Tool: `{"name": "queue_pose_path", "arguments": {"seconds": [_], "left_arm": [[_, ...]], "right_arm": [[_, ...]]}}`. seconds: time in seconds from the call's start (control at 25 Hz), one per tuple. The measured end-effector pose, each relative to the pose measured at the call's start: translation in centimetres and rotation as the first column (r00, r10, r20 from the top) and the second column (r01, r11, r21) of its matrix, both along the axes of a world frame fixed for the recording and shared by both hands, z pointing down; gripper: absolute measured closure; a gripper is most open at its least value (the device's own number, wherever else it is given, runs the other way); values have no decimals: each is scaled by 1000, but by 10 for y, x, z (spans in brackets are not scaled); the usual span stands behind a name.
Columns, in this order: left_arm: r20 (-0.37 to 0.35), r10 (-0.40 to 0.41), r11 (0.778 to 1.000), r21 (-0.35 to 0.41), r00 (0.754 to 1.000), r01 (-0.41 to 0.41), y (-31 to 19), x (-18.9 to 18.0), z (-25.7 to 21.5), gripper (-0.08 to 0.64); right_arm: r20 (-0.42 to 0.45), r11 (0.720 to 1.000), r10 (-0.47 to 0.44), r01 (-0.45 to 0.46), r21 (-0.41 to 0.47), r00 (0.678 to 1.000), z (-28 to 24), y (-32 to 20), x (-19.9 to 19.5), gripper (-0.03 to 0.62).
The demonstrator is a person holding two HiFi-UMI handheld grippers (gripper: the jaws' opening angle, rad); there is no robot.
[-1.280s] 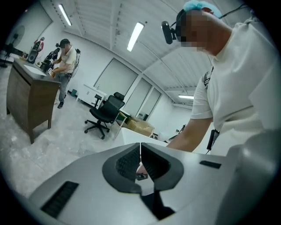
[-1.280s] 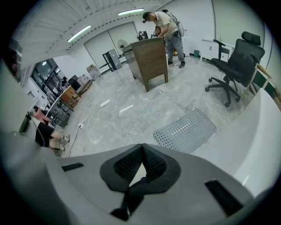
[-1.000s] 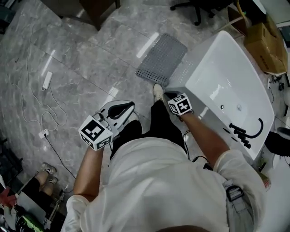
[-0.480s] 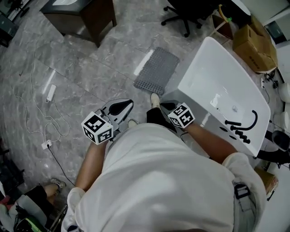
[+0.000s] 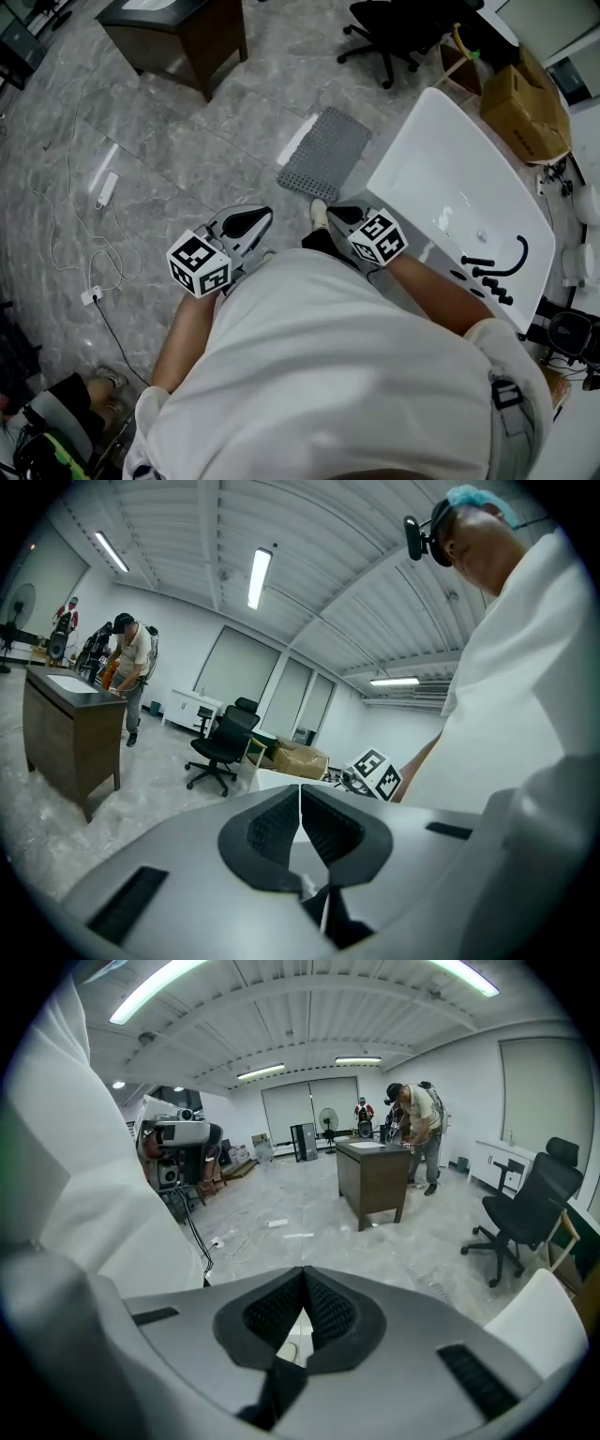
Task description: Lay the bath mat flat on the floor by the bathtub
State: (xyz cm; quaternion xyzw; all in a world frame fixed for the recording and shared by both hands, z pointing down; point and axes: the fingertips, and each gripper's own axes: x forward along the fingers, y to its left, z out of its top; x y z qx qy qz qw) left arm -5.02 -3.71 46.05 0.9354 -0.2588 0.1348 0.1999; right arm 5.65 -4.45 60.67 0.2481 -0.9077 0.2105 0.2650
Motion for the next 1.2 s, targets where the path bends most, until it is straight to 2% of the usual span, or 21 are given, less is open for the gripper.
{"name": "queue_pose_path", "arguments": {"seconds": [0.4, 1.2], "left_arm": [[15, -30, 1000, 5, 999, 30, 16, -20, 5, 540], [12, -51, 998, -26, 999, 51, 6, -34, 16, 540]], "right_arm": [[-10, 998, -60, 60, 25, 998, -3, 12, -19, 583], [-23, 996, -82, 83, 23, 996, 1, 7, -35, 584]]}}
